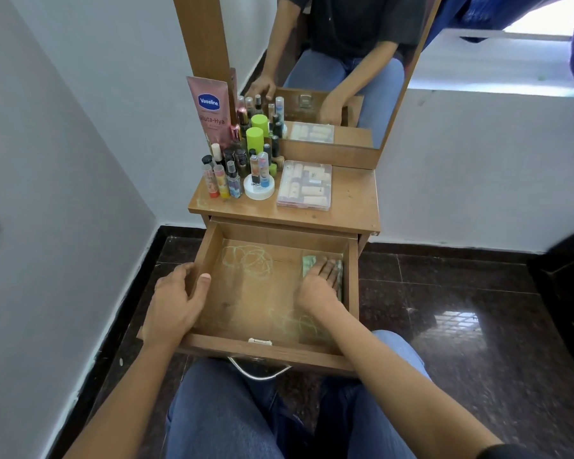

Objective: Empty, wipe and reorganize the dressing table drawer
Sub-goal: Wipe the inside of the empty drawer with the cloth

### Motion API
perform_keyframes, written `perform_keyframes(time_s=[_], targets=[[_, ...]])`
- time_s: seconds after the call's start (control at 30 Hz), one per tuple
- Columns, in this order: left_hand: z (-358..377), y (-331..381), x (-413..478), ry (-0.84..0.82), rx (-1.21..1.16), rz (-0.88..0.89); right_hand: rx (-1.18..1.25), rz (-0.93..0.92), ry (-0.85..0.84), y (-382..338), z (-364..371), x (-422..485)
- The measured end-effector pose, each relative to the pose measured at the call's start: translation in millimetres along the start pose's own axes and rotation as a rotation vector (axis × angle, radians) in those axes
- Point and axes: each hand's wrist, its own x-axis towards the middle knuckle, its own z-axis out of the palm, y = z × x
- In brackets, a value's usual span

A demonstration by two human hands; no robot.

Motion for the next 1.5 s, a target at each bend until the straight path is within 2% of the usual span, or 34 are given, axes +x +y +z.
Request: perform_keyframes(time_s=[0.13,0.47,0.63,0.93,1.27,1.5], targets=[[-1.1,-1.2,-0.2,-0.01,-0.01,0.009,0.046,0.031,-0.105,4.7,3.7,9.7],[-1.9,0.8,-3.4,-0.017,-0.002,0.011,0.007,-0.014,-0.014,3.2,1.4,20.3],[-2.1,-1.4,-1.9,-0.03,0.003,0.017,-0.021,-0.02,-0.058,11.5,0.5,18.0],[-0.3,-0.8,-1.1,-0.021,0.008,0.026,-0.047,-0.056,-0.024,2.5,3.1,19.2],[-0.1,-1.9,-2.0,-0.038,0.02,0.023,-0.001,0.024,-0.033,2.3,-6.8,29.0],[-1.0,3.1,-5.1,-0.035,0.026,0.015,-0.09,-0.108,-0.053,-3.0,7.4,18.7]])
